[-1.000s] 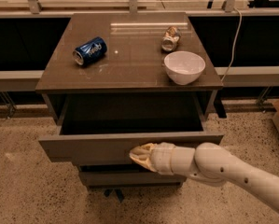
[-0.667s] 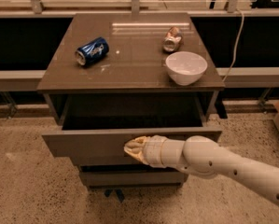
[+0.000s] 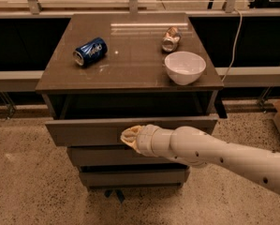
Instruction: Close top drawer
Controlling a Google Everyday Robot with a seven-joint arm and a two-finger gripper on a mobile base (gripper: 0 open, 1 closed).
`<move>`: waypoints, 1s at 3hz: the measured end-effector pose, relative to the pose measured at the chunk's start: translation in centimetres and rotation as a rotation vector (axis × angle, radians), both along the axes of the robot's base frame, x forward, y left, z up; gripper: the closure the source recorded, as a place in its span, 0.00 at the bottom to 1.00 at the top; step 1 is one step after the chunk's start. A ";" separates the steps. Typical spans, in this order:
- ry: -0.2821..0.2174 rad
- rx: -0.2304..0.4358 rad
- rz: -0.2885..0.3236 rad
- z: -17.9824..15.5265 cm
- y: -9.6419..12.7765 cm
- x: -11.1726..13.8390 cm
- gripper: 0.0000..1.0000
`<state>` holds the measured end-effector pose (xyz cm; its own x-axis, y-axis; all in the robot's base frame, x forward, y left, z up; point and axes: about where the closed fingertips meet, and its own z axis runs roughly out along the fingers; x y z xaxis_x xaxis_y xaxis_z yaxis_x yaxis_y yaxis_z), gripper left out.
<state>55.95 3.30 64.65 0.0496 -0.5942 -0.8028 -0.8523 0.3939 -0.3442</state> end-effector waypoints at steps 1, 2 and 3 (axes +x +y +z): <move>-0.020 -0.057 -0.025 0.3 1.5 2.2 1.00; -0.040 -0.130 -0.090 0.5 1.1 5.1 1.00; -0.057 -0.176 -0.046 0.1 3.1 4.8 1.00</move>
Offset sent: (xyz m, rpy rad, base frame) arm 0.0832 0.0658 0.0011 -0.2248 -0.0632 -0.0601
